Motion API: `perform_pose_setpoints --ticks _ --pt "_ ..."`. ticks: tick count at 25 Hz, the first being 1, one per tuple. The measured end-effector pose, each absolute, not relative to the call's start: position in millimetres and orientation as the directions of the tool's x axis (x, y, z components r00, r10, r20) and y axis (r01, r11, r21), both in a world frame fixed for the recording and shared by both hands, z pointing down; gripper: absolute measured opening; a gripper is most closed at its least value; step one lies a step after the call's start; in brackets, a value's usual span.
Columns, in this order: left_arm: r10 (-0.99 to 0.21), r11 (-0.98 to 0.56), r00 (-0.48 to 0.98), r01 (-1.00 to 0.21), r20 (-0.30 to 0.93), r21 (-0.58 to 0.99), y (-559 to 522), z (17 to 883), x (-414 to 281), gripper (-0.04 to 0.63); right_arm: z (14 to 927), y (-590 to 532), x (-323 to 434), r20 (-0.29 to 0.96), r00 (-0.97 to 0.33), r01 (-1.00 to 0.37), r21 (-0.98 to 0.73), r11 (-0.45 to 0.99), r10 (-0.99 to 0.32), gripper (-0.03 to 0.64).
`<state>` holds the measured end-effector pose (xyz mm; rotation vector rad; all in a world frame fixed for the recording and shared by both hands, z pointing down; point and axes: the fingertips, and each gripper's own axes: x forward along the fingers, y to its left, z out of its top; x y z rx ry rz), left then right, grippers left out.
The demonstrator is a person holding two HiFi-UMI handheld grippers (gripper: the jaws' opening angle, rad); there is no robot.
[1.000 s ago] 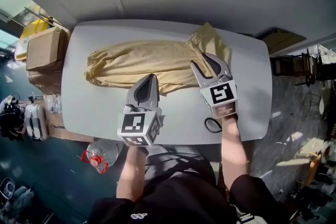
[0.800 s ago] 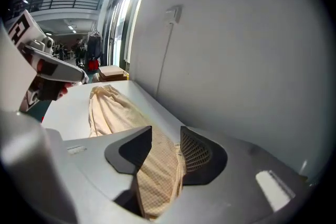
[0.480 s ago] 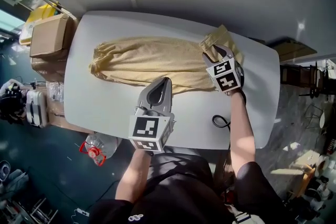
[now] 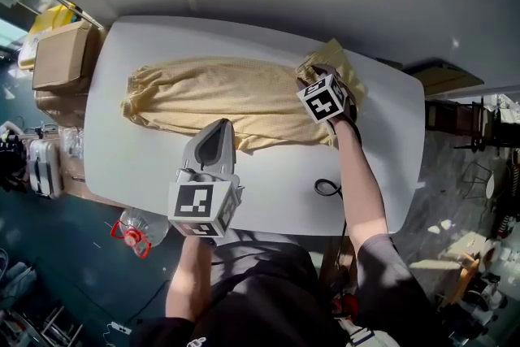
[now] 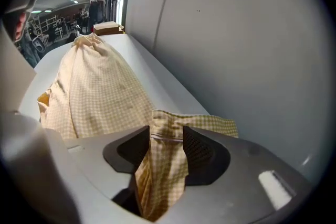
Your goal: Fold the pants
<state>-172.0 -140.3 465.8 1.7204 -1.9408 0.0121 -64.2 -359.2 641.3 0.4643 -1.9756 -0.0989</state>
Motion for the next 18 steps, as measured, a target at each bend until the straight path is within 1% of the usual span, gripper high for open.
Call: perform_pose_setpoints --ticks 6,8,11,15,18 --pt "-0.914 0.196 -0.051 -0.924 0.402 0.328 -138.9 469.4 -174.0 0.0 653.1 -363.7 -63.9 0.869 -0.338 -0.273 0.278 0.921 -0.362 0.184" --pt "-0.912 0.193 -0.046 -0.925 0.408 0.328 -138.4 470.6 -171.1 0.0 652.5 -363.0 -63.4 0.87 -0.336 -0.277 0.274 0.921 -0.36 0.144" --pt "-0.913 0.186 -0.04 -0.927 0.407 0.326 -140.0 470.5 -167.9 0.0 647.9 -365.1 -61.7 0.865 -0.354 -0.324 0.243 0.914 -0.355 0.115" --pt "-0.91 0.184 -0.032 -0.925 0.414 0.332 -142.2 473.5 -166.8 0.0 640.9 -370.3 -60.5 0.846 -0.395 -0.399 0.193 0.896 -0.358 0.052" --pt "-0.912 0.165 -0.018 -0.931 0.411 0.324 -144.1 475.1 -164.3 0.0 634.3 -368.6 -56.1 0.828 -0.433 -0.449 0.143 0.882 -0.355 0.049"
